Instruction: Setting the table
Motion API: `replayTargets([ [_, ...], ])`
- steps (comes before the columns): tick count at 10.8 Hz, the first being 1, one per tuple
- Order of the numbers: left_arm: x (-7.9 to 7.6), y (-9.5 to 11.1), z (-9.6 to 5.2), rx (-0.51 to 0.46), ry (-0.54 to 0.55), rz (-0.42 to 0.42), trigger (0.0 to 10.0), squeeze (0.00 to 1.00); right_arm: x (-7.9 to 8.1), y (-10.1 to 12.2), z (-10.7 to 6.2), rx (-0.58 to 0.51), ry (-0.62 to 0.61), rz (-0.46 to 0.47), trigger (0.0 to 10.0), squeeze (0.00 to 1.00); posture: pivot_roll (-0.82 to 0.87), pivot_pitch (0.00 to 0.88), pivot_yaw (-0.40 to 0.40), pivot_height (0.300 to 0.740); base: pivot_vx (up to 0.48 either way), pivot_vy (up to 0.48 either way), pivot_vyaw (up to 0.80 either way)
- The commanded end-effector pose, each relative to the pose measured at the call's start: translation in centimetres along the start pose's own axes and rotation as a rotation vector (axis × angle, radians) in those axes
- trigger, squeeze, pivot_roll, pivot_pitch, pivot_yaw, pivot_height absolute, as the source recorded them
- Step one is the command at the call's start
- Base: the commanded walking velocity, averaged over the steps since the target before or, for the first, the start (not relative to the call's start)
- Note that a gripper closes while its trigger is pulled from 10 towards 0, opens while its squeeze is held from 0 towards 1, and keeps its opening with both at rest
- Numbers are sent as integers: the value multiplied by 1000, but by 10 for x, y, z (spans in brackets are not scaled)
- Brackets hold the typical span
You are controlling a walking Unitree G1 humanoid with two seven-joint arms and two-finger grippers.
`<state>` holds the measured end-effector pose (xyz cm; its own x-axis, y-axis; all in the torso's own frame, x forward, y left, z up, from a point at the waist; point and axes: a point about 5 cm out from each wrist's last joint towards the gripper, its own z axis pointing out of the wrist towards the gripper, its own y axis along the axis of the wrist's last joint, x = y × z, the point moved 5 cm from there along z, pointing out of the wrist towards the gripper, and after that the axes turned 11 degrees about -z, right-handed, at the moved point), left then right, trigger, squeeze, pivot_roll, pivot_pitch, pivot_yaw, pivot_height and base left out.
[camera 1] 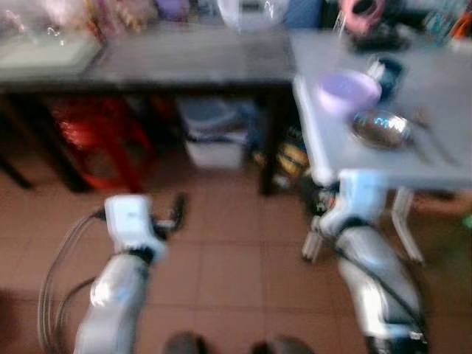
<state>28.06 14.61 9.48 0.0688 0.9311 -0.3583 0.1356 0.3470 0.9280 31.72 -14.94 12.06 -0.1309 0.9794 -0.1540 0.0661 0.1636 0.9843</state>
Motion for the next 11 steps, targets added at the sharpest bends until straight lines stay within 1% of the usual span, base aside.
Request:
replayTargets([
  [1, -6, 5, 2, -15, -18, 12, 10000, 0, -7, 6, -1, -27, -18, -19, 10000, 0, -13, 92, 45, 740, 322, -352, 0],
  [5, -7, 6, 1, -17, -25, 19, 10000, 0, -12, 2, 1, 5, -46, -51, 10000, 0, -11, 97, 47, 740, 340, -334, 0],
  [6, -8, 7, 2, -22, -25, 21, 10000, 0, -12, 3, 2, 5, -58, -57, 10000, 75, -11, 97, 48, 740, 371, -300, 0],
  [7, -8, 9, 2, -34, -24, 26, 10000, 0, -14, 4, 3, 3, -79, -58, 10000, 1000, -10, 98, 47, 740, 401, -259, 0],
  [8, -8, 12, 1, -49, -23, 15, 10000, 0, -12, 6, 5, -1, -74, -58, 10000, 1000, -10, 99, 47, 740, 0, 0, 0],
  [9, -7, 12, 1, -47, -16, 25, 10000, 0, -10, 9, 6, -17, -73, -58, 10000, 635, -9, 100, 45, 740, 0, 0, 0],
  [10, -4, 13, 1, -56, 7, 46, 10000, 0, -11, 12, 7, -20, -80, -51, 10000, 443, -7, 102, 44, 740, 0, 0, 0],
  [11, -2, 13, 1, -59, 34, 46, 10000, 0, -14, 16, 9, -38, -81, -54, 10000, 98, -5, 105, 45, 740, 0, 0, 0],
])
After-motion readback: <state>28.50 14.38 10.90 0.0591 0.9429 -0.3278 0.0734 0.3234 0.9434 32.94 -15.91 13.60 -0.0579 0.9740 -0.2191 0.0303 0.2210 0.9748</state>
